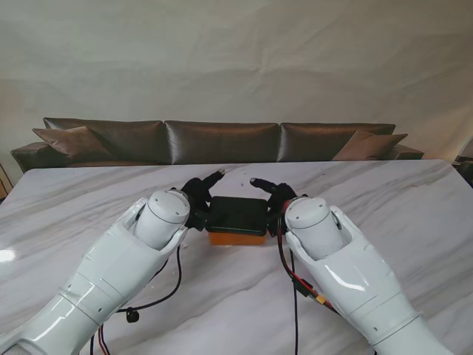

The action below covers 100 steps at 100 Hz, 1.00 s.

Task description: Refill a tissue box and feed the first sheet

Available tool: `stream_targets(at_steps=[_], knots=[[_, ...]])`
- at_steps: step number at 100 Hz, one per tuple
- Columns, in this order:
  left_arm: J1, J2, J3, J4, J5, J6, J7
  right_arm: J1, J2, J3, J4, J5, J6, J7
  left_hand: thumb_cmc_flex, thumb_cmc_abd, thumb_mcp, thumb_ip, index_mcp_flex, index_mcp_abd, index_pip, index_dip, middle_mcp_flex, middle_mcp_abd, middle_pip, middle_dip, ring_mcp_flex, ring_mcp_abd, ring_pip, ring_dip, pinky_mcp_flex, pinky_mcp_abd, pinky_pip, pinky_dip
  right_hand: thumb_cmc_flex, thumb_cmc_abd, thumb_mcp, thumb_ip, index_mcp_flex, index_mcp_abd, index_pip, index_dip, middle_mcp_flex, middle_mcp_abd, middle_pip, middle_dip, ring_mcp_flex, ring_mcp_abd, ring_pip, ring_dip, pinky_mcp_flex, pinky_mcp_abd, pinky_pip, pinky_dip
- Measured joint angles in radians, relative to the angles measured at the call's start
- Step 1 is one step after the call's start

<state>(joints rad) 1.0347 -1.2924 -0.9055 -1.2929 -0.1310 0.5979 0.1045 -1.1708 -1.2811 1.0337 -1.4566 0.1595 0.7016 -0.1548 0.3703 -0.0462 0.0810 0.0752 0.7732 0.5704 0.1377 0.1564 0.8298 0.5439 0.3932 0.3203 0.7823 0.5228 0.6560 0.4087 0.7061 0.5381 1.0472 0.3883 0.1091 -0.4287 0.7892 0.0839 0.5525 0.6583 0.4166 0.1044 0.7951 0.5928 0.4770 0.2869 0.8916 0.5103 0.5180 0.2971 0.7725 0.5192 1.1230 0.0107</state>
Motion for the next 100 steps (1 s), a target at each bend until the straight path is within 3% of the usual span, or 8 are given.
stream_targets(at_steps=[78,100], knots=[[-0.044,-0.017,0.025,0.115,-0.028,-0.059,-0.003,0.065,-0.023,-0.013,0.116,0.050,-0.062,-0.009,0.000,0.000,0.000,0.000,-0.001,0.013,-0.026,-0.004,0.000,0.002,-0.006,-0.002,0.000,-0.004,0.002,0.000,0.000,-0.003,0.000,0.000,0.000,0.000,0.000,0.000,0.004,-0.026,0.030,0.001,0.000,0.006,0.001,0.004,-0.001,0.018,-0.001,0.000,-0.001,0.020,0.000,0.000],[-0.041,-0.018,0.027,0.105,-0.028,-0.050,-0.004,0.071,-0.026,-0.012,0.136,0.050,-0.064,-0.009,0.000,0.000,0.000,0.000,-0.001,0.017,-0.026,-0.005,0.000,0.002,-0.006,-0.002,0.000,-0.005,0.002,0.000,0.000,-0.003,0.000,0.000,0.000,0.001,-0.001,0.000,0.005,-0.034,0.041,0.002,0.000,0.006,0.002,0.005,-0.003,0.020,-0.002,0.000,-0.003,0.021,0.000,0.000]])
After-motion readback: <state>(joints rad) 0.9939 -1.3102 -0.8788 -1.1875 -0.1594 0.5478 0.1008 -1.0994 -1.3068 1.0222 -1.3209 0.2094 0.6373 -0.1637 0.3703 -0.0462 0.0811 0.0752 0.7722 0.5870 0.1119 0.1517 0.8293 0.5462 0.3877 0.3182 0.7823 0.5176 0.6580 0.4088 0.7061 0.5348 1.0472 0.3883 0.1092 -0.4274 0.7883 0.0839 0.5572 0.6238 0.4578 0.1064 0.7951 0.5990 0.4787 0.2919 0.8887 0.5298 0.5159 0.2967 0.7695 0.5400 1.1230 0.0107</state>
